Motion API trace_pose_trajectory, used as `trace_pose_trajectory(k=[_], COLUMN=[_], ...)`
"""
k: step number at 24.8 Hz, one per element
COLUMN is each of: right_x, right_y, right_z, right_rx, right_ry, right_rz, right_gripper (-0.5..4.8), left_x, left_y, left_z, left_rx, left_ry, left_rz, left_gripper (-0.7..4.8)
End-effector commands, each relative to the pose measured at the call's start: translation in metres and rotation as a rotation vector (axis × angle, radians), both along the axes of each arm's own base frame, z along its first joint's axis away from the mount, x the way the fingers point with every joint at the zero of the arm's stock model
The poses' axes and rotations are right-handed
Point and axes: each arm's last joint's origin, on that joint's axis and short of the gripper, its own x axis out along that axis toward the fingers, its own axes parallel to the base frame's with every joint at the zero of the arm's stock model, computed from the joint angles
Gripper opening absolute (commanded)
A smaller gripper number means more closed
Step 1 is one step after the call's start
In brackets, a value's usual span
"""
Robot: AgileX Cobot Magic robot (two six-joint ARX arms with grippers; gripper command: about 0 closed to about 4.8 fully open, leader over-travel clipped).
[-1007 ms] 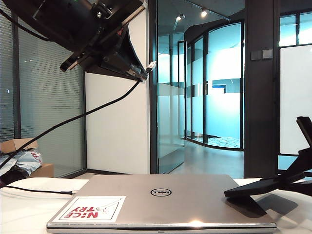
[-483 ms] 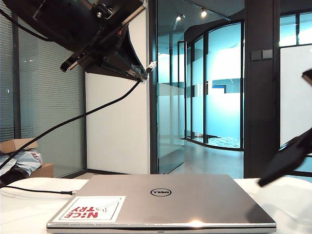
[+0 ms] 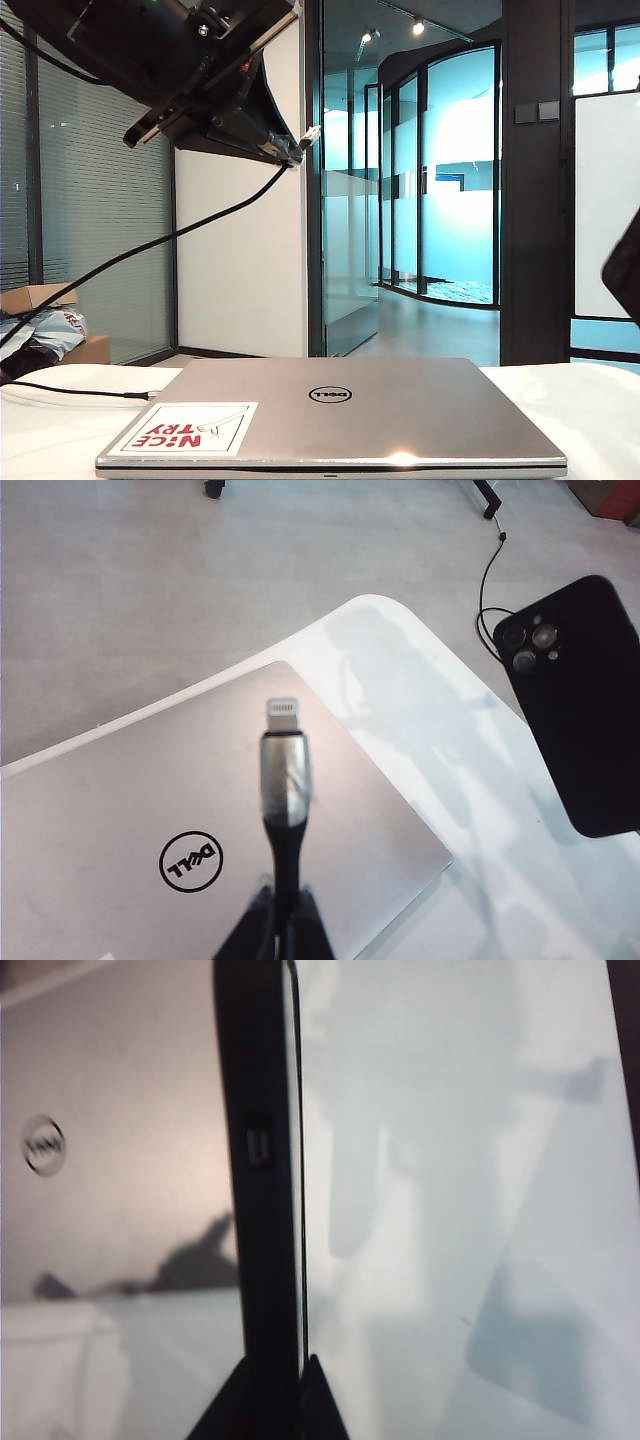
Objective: Pick up the charging cable and the phone, plug the charging cable into the charging port on the phone, and finally place them back on the table.
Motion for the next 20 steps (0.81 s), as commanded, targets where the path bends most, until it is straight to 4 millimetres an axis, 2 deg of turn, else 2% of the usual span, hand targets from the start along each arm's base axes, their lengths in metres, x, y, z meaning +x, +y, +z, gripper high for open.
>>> trace_pose_trajectory(k=[1,3,12,20], right_x=[0.002,0.006,0.02,0.04], right_y=[0.0,0.006,0.029,0.038], right_z=[0.001,-0.006,-0.028,-0.067], right_rx=[-0.124,-0.224,-0.282,-0.293], right_ry=[0.074,0.13,0.223,0.35], right_rz=[0.058,0.098,0.201,0.242], right_gripper=[-0.09,-0.09,-0.09,-0.08], left_x=[0.001,0.001,0.001,0.001], left_y=[0.0,0.0,0.0,0.0], left_z=[0.004,0.004,0.004,0.004], left_rx=[-0.014,-0.014,-0.014,-0.014], left_ry=[-0.019,-0.019,-0.019,-0.018], left_rz=[-0.001,-0.001,-0.001,-0.001], left_gripper=[-0.07,-0.07,-0.07,-0.07])
